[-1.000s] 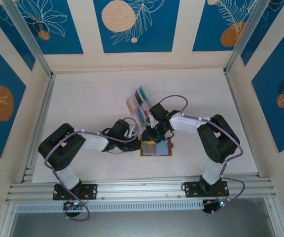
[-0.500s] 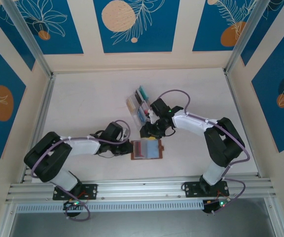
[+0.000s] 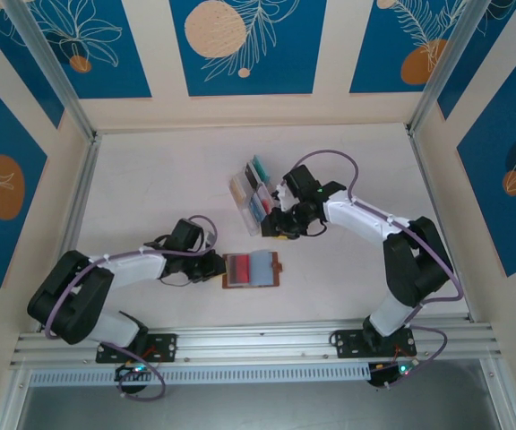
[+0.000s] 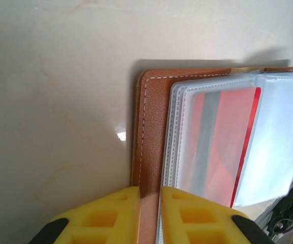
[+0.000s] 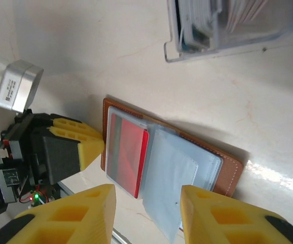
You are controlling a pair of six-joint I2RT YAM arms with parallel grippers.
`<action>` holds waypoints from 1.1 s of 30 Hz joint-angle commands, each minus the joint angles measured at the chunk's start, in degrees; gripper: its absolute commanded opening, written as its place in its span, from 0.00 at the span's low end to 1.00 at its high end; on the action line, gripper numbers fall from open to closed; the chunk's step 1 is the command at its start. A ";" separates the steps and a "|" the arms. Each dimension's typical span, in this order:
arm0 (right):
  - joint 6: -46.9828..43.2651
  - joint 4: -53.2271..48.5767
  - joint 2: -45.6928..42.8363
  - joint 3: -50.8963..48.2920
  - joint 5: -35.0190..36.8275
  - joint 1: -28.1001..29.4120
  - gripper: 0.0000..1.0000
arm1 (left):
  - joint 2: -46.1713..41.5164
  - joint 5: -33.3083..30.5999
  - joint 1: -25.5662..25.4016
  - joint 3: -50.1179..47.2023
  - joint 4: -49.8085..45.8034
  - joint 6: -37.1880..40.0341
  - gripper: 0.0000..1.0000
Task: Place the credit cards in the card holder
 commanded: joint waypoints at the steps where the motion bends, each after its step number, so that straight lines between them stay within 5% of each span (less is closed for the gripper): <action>1: -1.22 -1.80 0.31 0.83 -2.18 0.55 0.41 | 1.81 0.80 0.53 -1.22 -1.41 2.45 0.16; 22: -1.51 -5.20 8.64 -1.92 2.83 3.24 0.44 | 8.14 -0.19 -2.52 -0.58 3.49 1.81 0.12; 33: -0.13 -1.36 -5.18 -6.40 9.43 4.79 0.43 | 9.47 -0.49 -2.88 -1.26 5.32 1.09 0.12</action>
